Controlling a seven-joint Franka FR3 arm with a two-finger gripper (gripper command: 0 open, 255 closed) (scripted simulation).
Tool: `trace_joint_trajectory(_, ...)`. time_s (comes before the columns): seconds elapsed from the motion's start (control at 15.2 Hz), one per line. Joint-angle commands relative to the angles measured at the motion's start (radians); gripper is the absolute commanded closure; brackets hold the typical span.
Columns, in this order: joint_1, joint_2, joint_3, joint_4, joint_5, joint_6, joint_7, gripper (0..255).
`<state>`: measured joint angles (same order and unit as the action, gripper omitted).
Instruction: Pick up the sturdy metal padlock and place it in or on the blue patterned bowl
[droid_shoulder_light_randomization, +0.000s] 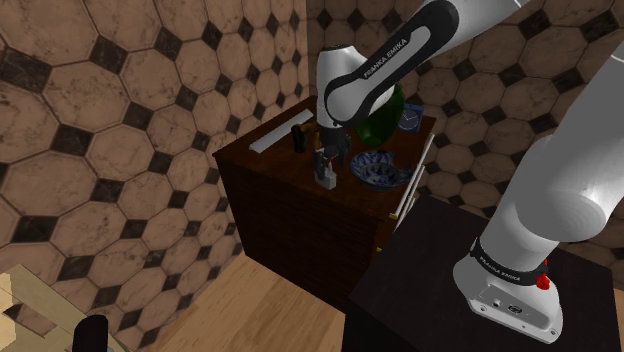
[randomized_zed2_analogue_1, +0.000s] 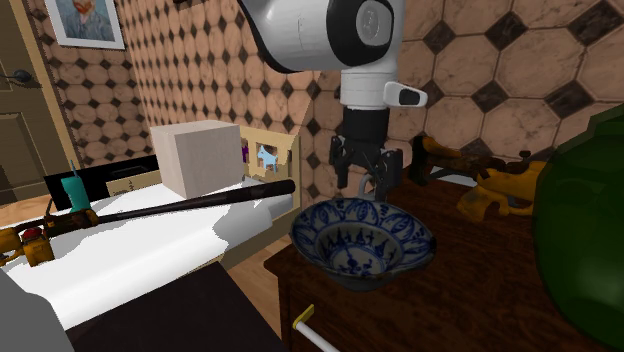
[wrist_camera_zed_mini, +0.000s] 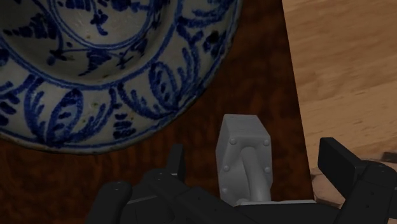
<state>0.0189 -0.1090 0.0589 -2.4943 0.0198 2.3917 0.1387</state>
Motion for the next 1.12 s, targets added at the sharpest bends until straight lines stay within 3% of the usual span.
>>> trace_joint_trajectory(0.0,0.000,0.002,0.000,0.000,0.000,0.002,0.000,0)
trace_joint_trajectory(0.26,0.000,0.001,0.000,0.000,0.000,0.002,0.000,0)
trace_joint_trajectory(0.33,0.000,0.001,0.000,0.000,0.000,0.002,0.000,255)
trace_joint_trajectory(1.06,0.000,-0.019,0.000,0.009,0.001,-0.027,-0.001,255)
